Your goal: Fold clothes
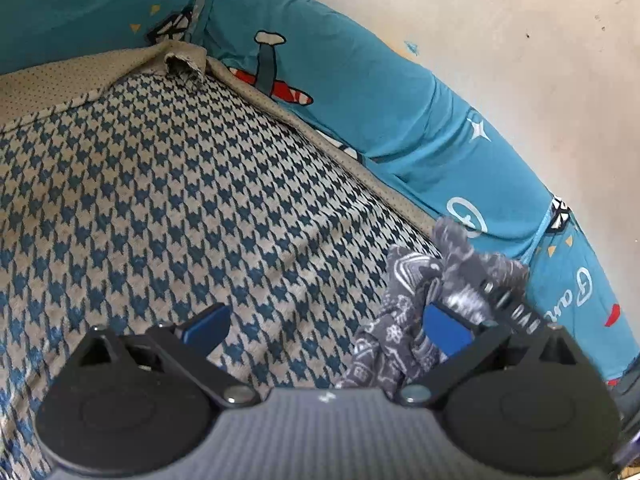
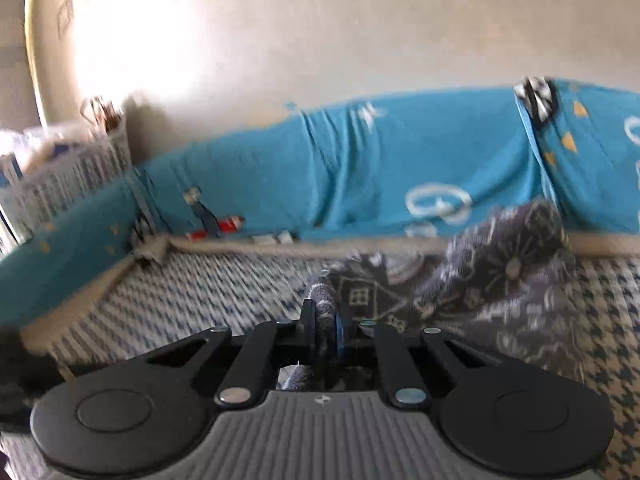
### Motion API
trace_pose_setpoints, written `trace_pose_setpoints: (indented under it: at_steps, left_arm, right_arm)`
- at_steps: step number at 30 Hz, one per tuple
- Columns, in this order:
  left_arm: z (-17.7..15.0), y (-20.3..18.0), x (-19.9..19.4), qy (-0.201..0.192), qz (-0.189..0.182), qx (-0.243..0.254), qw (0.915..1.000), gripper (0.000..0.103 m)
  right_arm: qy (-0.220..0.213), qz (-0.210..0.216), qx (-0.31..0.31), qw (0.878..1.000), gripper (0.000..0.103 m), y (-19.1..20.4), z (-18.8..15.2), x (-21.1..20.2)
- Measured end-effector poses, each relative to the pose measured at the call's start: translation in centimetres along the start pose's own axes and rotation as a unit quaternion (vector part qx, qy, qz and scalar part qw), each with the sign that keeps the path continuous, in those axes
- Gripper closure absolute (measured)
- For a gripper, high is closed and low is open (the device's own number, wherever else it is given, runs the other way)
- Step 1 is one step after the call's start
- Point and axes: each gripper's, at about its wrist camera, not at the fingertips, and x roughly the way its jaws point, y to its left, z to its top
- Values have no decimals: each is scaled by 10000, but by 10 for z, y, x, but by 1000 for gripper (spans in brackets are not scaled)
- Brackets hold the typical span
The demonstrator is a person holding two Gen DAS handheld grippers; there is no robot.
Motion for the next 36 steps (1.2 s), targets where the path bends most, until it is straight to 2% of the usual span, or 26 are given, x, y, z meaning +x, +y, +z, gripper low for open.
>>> trace_pose_setpoints:
  at_steps: [3,6,7,8,11,13,20,29,32,36]
  left_arm:
    - [1,1,1,-7,60,-17,10000,0]
    - [2,3,4,31,122,-45,9999,0]
    - [2,4,5,43,134,-60,9999,0]
    - [3,4,5,36,136,-43,9999,0]
    - [5,5,4,8,127,-11,9999,0]
    - [5,5,3,-10,99,-8,10000,0]
    - [3,-1,0,25,-46,175,9998,0]
    - [-10,-20,4,201,-298,663,9971,0]
    - [-16,-28,8,361,-398,852,9949,0]
    - [-25,-38,18,638,-466,1132,9904,0]
  right_arm:
    - [-101,240,151,9995,93,7,1,9]
    - [85,169,-66,9998,87,15,-16,30]
    - [232,192,-143,9994,70,17,-25,35]
    - [331,237,-229,9989,62,19,-30,38]
    - [291,206,-592,9976,59,27,-28,29]
    - [222,201,-557,9980,56,24,-20,16]
    - [307,52,-551,9980,55,11,-18,-29]
    - [858,-82,-578,9946,55,13,-58,-85]
    - [869,-27,-742,9934,55,20,-74,-103]
    - [1027,38,-1274,9865,52,37,-96,-117]
